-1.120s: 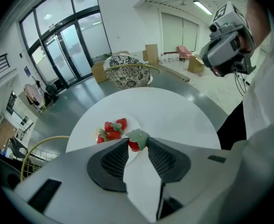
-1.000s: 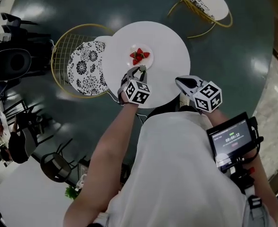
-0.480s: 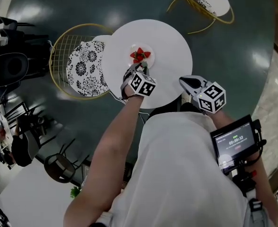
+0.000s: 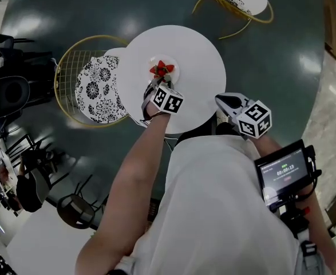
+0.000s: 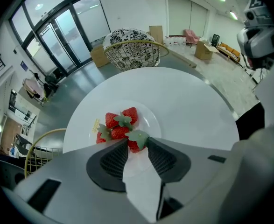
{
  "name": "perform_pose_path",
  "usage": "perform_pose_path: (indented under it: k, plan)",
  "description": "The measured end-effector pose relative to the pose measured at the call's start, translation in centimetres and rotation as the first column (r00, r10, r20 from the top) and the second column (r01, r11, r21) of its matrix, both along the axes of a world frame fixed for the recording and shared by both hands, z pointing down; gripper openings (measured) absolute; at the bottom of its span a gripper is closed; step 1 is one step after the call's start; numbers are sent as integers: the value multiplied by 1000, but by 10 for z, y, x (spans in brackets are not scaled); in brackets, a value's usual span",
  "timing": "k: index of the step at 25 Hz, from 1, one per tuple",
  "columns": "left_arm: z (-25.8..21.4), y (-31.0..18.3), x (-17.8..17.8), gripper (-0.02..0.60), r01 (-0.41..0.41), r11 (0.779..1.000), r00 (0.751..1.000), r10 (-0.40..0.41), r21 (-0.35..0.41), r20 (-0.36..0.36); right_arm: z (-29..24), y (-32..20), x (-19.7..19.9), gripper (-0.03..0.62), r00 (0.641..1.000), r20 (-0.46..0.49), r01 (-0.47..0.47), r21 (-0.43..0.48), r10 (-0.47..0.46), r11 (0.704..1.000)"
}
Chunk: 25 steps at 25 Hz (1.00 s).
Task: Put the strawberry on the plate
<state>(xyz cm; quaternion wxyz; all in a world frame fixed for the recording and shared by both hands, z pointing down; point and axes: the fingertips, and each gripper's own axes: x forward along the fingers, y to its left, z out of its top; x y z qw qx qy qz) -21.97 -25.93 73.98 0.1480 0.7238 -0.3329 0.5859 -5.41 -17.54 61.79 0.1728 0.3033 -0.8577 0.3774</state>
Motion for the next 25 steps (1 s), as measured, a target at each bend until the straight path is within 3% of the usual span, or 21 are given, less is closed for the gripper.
perform_pose_path:
  k: [14, 25]
  plan:
    - [-8, 2, 7, 123, 22, 999, 998, -20, 36, -55, -2, 1, 1, 6, 1000, 4, 29, 11, -29, 1000]
    - [-31, 15, -7, 123, 150, 981, 983, -135, 122, -122, 2, 5, -5, 6, 995, 19, 100, 35, -100, 994]
